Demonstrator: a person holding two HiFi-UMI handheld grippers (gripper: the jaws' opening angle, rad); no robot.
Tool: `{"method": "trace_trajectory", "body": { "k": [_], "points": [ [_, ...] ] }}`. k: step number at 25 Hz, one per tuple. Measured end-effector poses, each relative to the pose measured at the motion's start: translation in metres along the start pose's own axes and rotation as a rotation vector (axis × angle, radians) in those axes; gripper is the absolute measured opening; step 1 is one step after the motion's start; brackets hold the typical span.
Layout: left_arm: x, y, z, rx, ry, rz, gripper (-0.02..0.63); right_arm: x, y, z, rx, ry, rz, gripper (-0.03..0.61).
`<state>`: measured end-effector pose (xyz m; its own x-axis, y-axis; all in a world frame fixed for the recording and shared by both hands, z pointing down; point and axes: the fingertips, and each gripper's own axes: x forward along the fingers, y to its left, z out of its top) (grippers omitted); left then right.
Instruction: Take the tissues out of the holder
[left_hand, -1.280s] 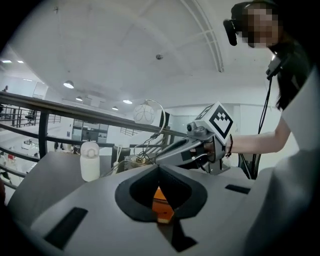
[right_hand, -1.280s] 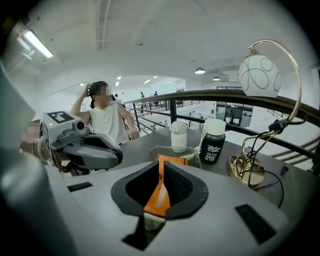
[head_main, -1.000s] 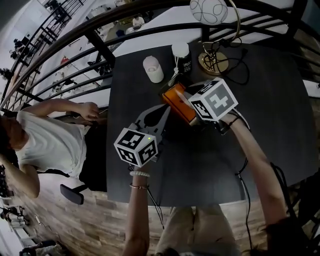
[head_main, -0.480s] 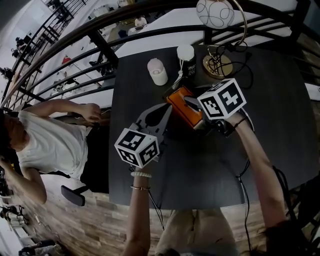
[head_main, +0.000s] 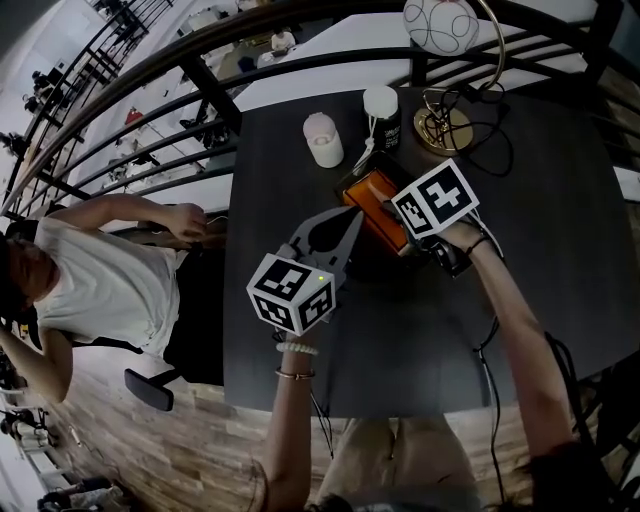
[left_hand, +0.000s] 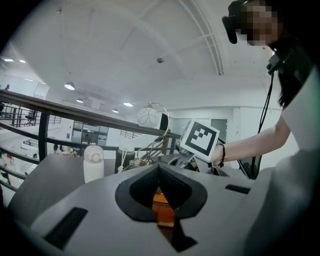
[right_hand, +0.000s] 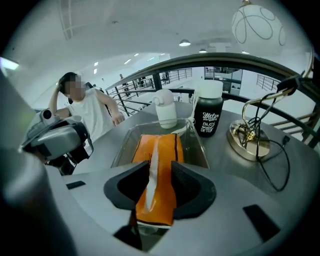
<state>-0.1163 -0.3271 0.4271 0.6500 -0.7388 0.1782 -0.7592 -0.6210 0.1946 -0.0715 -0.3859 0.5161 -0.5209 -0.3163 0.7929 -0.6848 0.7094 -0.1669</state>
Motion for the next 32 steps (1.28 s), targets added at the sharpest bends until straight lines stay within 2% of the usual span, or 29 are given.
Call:
{"method": "trace_trajectory", "body": {
  "k": [7, 9, 11, 16, 26, 32],
  "points": [
    [-0.005, 0.010, -0.003, -0.009, 0.000, 0.016, 0.008, 0.009, -0.005, -0.006, 0.033, 0.048, 0.012, 0.139],
    [-0.006, 0.011, -0.005, -0.012, 0.002, 0.017, 0.008, 0.008, -0.006, -0.006, 0.034, 0.049, 0.009, 0.106],
    [-0.006, 0.011, -0.007, -0.013, 0.004, 0.017, 0.008, 0.007, -0.007, -0.006, 0.018, 0.048, -0.006, 0.036],
    [-0.005, 0.008, -0.006, -0.013, 0.002, 0.010, 0.008, 0.006, -0.006, -0.005, -0.018, 0.039, -0.016, 0.017],
    [-0.011, 0.006, 0.003, -0.005, -0.021, 0.009, 0.008, -0.014, -0.003, 0.005, -0.024, -0.057, -0.020, 0.015],
    [-0.005, 0.005, 0.018, 0.008, -0.049, 0.011, 0.008, -0.043, -0.010, 0.026, -0.028, -0.144, -0.020, 0.015]
  ]
}}
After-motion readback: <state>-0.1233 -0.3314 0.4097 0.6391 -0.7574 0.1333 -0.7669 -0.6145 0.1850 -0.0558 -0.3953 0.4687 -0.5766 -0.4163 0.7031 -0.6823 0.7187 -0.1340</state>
